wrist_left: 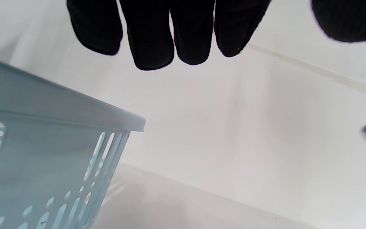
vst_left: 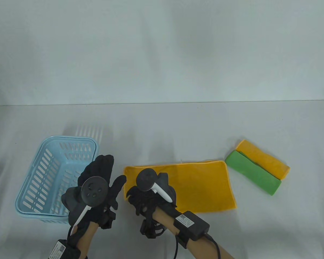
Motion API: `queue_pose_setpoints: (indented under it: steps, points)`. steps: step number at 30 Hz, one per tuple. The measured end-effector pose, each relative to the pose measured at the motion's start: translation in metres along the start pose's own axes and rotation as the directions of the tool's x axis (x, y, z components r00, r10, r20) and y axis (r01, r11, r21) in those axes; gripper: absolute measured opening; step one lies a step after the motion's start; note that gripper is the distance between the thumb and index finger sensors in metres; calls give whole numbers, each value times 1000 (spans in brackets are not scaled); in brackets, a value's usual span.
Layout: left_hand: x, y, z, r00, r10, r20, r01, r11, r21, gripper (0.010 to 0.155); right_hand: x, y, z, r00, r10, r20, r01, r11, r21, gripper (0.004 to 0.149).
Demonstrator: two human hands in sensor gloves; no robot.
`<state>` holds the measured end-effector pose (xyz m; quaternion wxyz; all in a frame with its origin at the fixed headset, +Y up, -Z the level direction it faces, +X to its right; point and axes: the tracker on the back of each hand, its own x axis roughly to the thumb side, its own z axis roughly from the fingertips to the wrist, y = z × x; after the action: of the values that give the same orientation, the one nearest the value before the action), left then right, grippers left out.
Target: Roll square towel into towel roll
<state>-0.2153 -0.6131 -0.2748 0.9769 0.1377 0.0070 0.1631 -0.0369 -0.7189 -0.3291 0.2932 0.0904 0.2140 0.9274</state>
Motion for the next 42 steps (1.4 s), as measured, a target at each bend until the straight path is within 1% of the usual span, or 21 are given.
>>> queue_pose_setpoints:
  steps: [5,8,11,14,18,22,25,29,33,37,42]
  points:
    - [-1,0,0,1000,-1,0,1,1000,-3,80,-7,-29,21,992,-114,56,119,987,-108,40]
    - [0,-1,0,1000,-5,6,5,1000,-3,80,-9,-47,30,987,-139,80,151,973,-176,40]
    - [1,-3,-1,1000,-14,10,14,1000,-12,80,-11,-65,37,983,-144,113,166,963,-213,40]
    - [2,-5,-1,1000,-19,12,20,1000,-21,80,-12,-78,42,977,-128,171,165,961,-223,40]
    - [5,-10,-2,999,-26,27,27,999,-47,81,-16,-92,47,978,-98,186,143,957,-252,40]
    - [11,-14,0,997,-25,75,31,997,-77,81,-18,-104,56,974,-94,205,148,951,-271,40]
    - [18,-18,2,992,-5,124,20,993,-118,80,-21,-112,62,971,-102,218,163,945,-284,40]
    - [27,-32,3,983,15,180,23,977,-210,78,-23,-122,71,967,-103,233,173,936,-307,40]
    - [32,-54,1,975,26,221,52,940,-336,78,-27,-131,77,960,-133,248,210,925,-317,40]
    - [35,-73,0,973,6,230,88,914,-397,79,-30,-135,81,955,-154,255,234,916,-325,40]
    - [37,-90,-4,975,-60,213,146,900,-412,75,-32,-139,84,950,-173,261,257,908,-331,40]
